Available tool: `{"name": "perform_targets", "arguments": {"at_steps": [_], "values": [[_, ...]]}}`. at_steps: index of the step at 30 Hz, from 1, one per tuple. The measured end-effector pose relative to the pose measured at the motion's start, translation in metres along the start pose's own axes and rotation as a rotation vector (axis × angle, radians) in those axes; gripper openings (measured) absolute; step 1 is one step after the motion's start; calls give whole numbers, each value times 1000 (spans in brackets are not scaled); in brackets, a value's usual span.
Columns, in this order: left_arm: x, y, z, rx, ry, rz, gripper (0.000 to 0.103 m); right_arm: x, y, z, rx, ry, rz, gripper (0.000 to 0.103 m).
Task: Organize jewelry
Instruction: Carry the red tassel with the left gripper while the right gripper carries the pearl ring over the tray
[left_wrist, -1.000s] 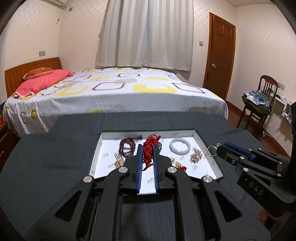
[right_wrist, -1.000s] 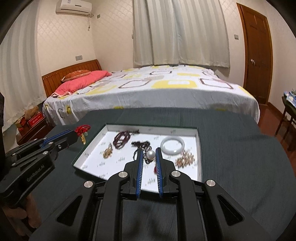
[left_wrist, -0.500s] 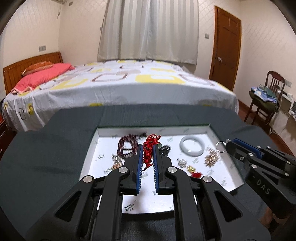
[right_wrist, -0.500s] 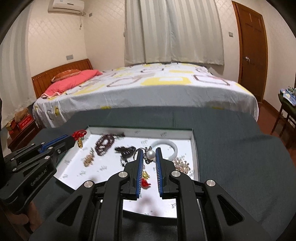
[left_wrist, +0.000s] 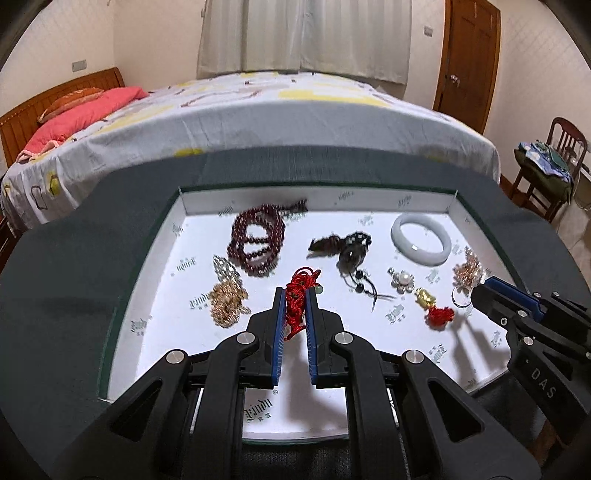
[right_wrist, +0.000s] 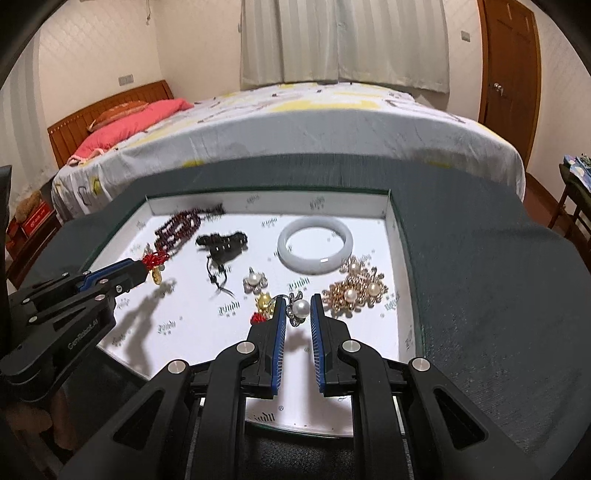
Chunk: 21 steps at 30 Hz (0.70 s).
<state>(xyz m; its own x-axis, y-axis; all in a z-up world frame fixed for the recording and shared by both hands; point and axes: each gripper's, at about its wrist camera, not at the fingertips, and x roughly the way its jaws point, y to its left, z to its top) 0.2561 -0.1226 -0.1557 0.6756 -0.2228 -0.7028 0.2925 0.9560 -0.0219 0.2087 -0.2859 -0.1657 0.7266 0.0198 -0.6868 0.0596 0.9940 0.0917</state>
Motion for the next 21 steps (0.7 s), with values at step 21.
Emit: {"name": "perform_targets", "arguments": {"at_steps": [21], "values": [[14, -2, -3, 6, 41, -4, 11, 13, -3, -3, 9, 51, 7, 14]]}}
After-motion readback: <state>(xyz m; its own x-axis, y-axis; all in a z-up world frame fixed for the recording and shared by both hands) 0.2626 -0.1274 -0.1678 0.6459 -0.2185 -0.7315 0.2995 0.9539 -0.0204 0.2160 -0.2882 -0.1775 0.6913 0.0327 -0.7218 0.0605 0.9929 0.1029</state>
